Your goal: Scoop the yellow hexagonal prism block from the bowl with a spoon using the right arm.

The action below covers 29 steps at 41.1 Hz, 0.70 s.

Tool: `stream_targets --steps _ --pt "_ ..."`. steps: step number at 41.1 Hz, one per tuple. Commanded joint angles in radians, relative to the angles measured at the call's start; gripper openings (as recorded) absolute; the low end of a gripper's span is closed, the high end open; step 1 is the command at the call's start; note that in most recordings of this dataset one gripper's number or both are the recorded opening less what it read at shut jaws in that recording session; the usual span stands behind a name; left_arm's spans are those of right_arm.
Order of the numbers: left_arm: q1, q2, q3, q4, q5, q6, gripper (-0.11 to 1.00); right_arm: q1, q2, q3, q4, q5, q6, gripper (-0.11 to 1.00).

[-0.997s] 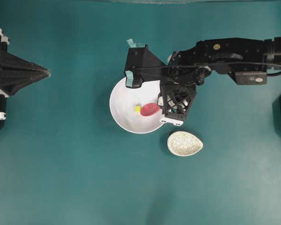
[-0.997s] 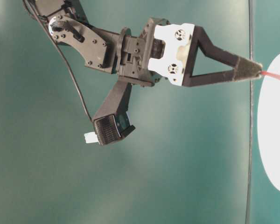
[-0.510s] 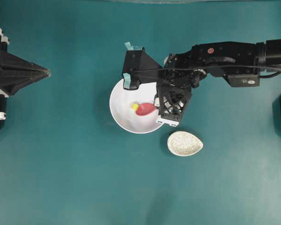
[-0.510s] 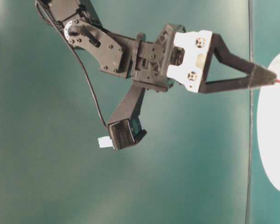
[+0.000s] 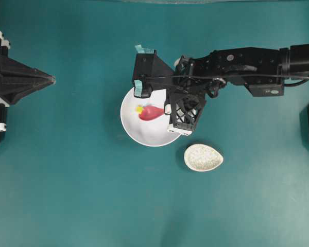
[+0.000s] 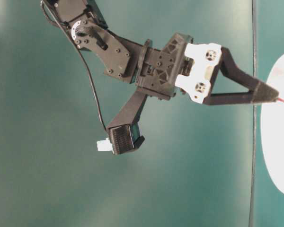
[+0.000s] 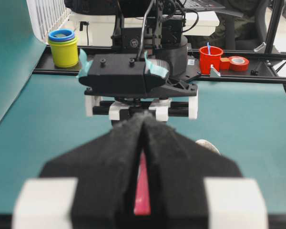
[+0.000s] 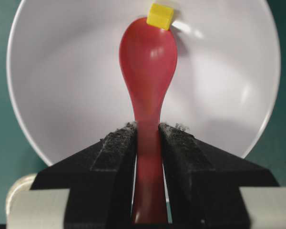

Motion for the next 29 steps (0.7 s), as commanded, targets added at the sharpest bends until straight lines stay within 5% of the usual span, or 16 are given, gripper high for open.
stream_targets --steps 1,29 --pt "0.003 0.006 -0.028 0.003 -0.003 -0.002 0.02 0.002 -0.014 -0.005 -0.008 -0.032 0.002 0.24" --pt "0.003 0.006 -0.028 0.003 -0.005 -0.003 0.02 0.002 -0.028 0.029 -0.018 -0.127 0.005 0.24"
